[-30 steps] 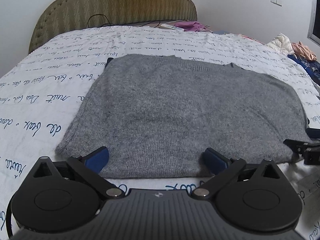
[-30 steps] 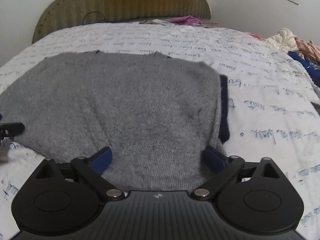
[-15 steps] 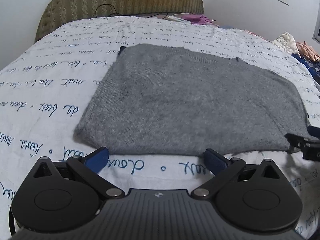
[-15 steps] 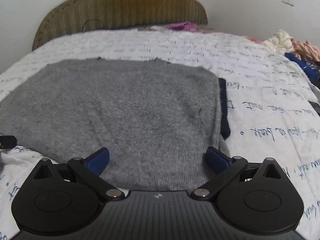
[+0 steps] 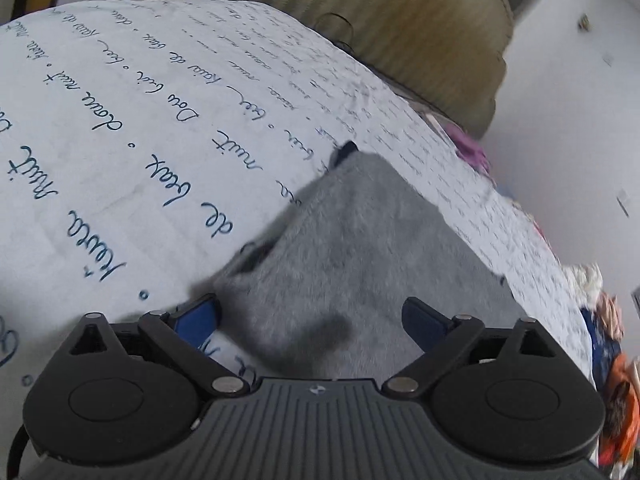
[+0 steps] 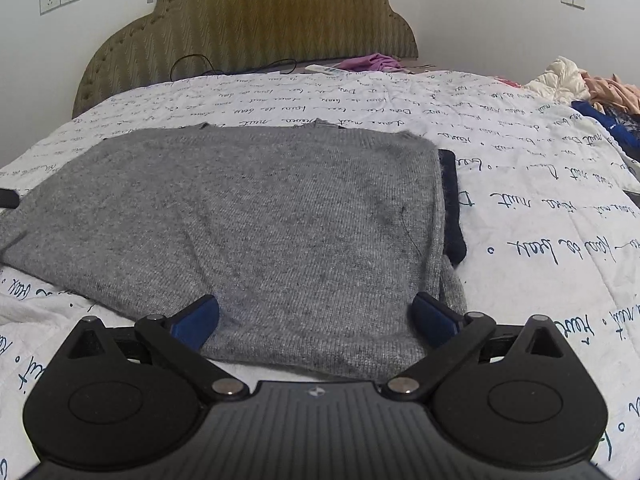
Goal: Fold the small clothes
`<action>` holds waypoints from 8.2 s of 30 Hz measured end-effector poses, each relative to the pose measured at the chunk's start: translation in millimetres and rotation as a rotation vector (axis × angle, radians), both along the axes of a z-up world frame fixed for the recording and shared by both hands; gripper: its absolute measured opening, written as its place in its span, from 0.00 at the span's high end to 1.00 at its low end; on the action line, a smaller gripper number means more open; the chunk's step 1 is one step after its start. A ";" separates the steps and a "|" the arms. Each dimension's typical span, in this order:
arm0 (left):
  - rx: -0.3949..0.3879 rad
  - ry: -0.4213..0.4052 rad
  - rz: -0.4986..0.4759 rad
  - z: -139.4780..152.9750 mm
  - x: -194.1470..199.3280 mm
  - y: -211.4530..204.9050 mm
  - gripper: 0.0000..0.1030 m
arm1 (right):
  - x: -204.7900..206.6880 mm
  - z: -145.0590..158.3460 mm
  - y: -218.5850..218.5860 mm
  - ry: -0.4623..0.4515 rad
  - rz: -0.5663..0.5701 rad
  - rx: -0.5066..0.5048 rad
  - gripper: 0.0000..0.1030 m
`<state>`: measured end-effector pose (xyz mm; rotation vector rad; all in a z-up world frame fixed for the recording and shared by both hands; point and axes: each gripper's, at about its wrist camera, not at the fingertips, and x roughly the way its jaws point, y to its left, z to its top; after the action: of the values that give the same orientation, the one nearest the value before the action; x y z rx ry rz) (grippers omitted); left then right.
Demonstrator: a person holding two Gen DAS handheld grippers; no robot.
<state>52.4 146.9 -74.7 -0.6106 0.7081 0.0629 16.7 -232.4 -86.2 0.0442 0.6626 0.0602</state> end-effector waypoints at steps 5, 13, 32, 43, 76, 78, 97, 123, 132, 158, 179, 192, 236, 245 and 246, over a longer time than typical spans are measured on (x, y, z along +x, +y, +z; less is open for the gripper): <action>0.107 0.039 0.073 -0.7 11.7 -3.6 0.81 | -0.8 0.1 -0.7 -0.003 -0.001 0.007 0.00; 0.202 -0.024 0.022 16.8 4.3 -19.1 0.94 | 4.2 32.7 -15.4 -0.012 -0.002 0.121 0.00; 0.486 -0.250 -0.358 23.7 -20.6 -120.0 0.94 | 246.4 79.8 185.4 0.488 0.493 0.340 0.00; 0.503 -0.264 -0.411 23.4 -22.6 -126.7 0.94 | 252.3 58.3 195.1 0.438 0.504 0.167 0.87; 0.336 -0.400 -1.093 25.8 -29.9 -277.0 0.33 | 173.5 38.6 -160.8 0.299 0.118 0.595 0.73; 0.300 -0.452 -1.003 38.0 -36.3 -239.2 0.17 | 151.4 50.1 -173.1 0.240 0.095 0.583 0.59; -0.336 0.111 -0.581 -18.8 155.9 -142.8 0.15 | 96.4 -2.7 -179.6 0.259 0.011 0.901 0.20; -0.225 0.110 -0.547 -23.7 202.7 -179.1 0.63 | 171.1 -24.6 -156.4 0.283 0.012 0.814 0.66; -0.147 0.062 -0.551 11.3 186.7 -152.4 0.77 | 163.8 5.9 -128.2 0.225 0.045 0.763 0.77; -0.263 0.079 -0.495 -4.1 87.9 -68.1 0.26 | 132.4 -12.0 -113.0 0.351 0.148 0.743 0.30; 0.030 0.117 -0.560 -0.1 68.6 -80.4 0.58 | 97.4 -27.9 -66.2 0.406 0.240 0.797 0.82; 0.507 -0.129 -0.475 48.9 66.1 -133.9 0.23 | 161.2 88.6 -25.6 0.097 0.289 0.534 0.66; 0.192 0.110 -0.533 3.2 83.8 -85.7 0.71 | 119.4 4.8 -53.1 0.324 0.247 0.565 0.80; 0.370 -0.093 -0.555 48.8 39.6 -79.3 0.39 | 124.1 48.3 -98.2 0.158 0.129 0.696 0.21; 0.451 -0.138 -0.581 52.9 26.6 -86.4 0.39 | 128.0 53.3 -100.6 0.148 0.130 0.725 0.21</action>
<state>79.0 60.5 -21.8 0.0359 0.6853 -0.3476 144.7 -332.9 -32.9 0.7091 0.7632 0.4241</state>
